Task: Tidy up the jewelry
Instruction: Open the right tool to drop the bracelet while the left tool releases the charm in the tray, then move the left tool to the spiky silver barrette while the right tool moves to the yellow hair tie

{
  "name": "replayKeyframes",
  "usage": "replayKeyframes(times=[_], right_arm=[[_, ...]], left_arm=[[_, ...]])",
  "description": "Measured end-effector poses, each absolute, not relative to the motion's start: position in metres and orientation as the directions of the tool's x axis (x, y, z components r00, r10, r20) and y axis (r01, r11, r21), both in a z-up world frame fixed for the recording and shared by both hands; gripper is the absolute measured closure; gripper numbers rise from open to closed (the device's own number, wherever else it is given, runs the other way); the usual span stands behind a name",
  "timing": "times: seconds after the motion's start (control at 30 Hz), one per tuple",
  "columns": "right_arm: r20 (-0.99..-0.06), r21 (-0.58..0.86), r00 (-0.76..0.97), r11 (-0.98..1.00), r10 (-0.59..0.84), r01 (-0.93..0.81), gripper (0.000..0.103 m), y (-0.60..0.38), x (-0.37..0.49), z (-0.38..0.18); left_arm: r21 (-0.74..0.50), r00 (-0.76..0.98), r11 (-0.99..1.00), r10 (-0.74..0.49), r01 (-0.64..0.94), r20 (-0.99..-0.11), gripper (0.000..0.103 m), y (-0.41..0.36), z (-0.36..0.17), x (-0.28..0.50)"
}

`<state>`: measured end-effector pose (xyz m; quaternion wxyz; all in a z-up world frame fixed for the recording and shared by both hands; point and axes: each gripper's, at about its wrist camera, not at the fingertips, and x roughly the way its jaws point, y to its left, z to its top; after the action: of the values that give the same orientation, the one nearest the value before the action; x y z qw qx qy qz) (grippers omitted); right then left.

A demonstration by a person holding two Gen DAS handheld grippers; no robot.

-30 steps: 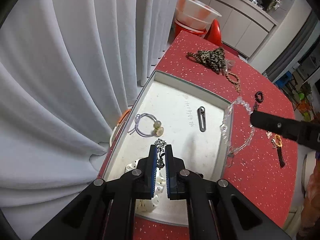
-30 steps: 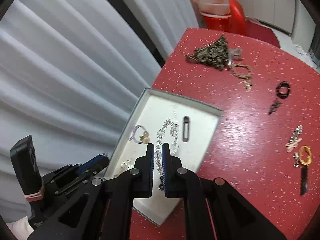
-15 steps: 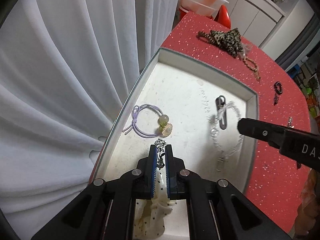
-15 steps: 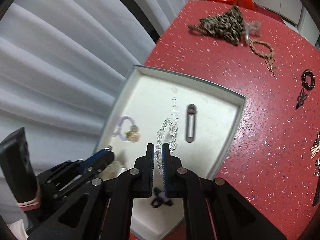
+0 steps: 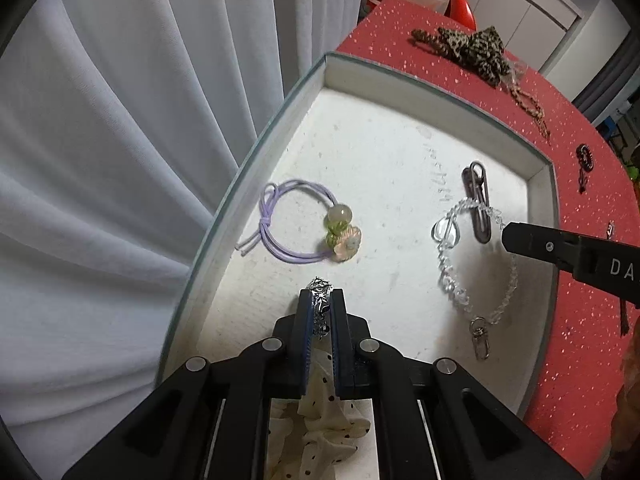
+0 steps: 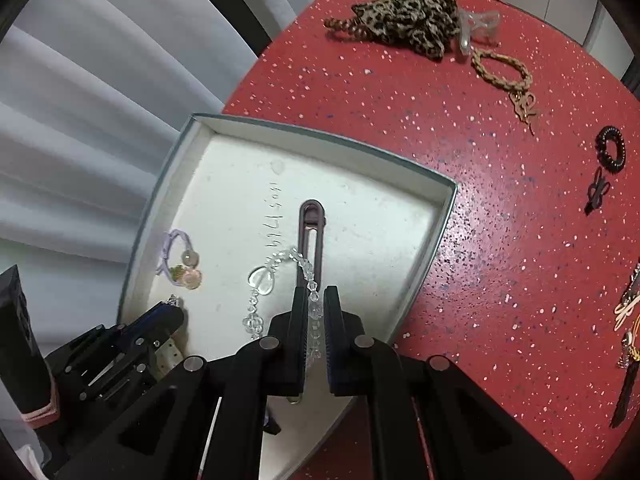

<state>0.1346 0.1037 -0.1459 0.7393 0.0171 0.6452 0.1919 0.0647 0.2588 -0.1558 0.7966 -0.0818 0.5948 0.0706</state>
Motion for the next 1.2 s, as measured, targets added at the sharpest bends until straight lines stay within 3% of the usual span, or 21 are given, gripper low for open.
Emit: replayKeyframes(times=[0.27,0.3,0.33,0.37,0.4,0.63,0.8,0.9,0.93,1.17,1.2], right_arm=[[-0.954,0.265,0.076,0.932,0.291,-0.248,0.093,0.109,0.134,-0.159],[-0.954,0.264,0.073,0.932,0.290,-0.249,0.093,0.111,0.135,-0.159],[-0.955,0.264,0.070,0.932,0.289,-0.250,0.093,0.111,0.135,-0.159],[-0.954,0.265,0.069,0.931,0.290,-0.251,0.093,0.112,0.134,-0.158],[-0.954,0.266,0.071,0.931,0.292,-0.251,0.093,0.112,0.134,-0.157],[-0.941,0.290,0.105,0.925,0.323,-0.244,0.089,0.104,0.137,-0.134],[-0.931,0.302,0.138,0.927,0.337,-0.223,0.059,0.092,0.132,-0.115],[-0.928,0.311,0.147,0.929,0.342,-0.202,0.052,0.083,0.128,-0.103],[-0.927,0.313,0.149,0.930,0.344,-0.193,0.050,0.079,0.124,-0.102],[-0.925,0.331,0.158,0.937,0.345,-0.107,0.038,0.039,0.102,-0.090],[-0.926,0.330,0.159,0.939,0.342,-0.095,0.033,0.033,0.099,-0.091]], left_arm=[[0.002,0.295,0.982,0.058,-0.187,-0.954,0.093,0.250,-0.155,0.065],[0.011,0.291,0.981,0.068,-0.192,-0.954,0.083,0.250,-0.155,0.065],[0.020,0.290,0.980,0.077,-0.197,-0.954,0.047,0.249,-0.154,0.065],[0.024,0.291,0.977,0.086,-0.210,-0.953,0.029,0.250,-0.153,0.065],[0.025,0.308,0.974,0.096,-0.226,-0.947,0.017,0.251,-0.150,0.063],[0.026,0.310,0.978,0.091,-0.209,-0.946,0.017,0.245,-0.144,0.061],[0.045,0.313,0.979,0.106,-0.198,-0.944,0.017,0.239,-0.138,0.060],[0.057,0.311,0.979,0.117,-0.194,-0.943,0.013,0.236,-0.134,0.061],[0.060,0.304,0.979,0.118,-0.194,-0.945,0.000,0.235,-0.132,0.061],[0.058,0.301,0.982,0.111,-0.177,-0.947,0.000,0.228,-0.111,0.048],[0.062,0.302,0.984,0.112,-0.169,-0.947,0.000,0.225,-0.107,0.047]])
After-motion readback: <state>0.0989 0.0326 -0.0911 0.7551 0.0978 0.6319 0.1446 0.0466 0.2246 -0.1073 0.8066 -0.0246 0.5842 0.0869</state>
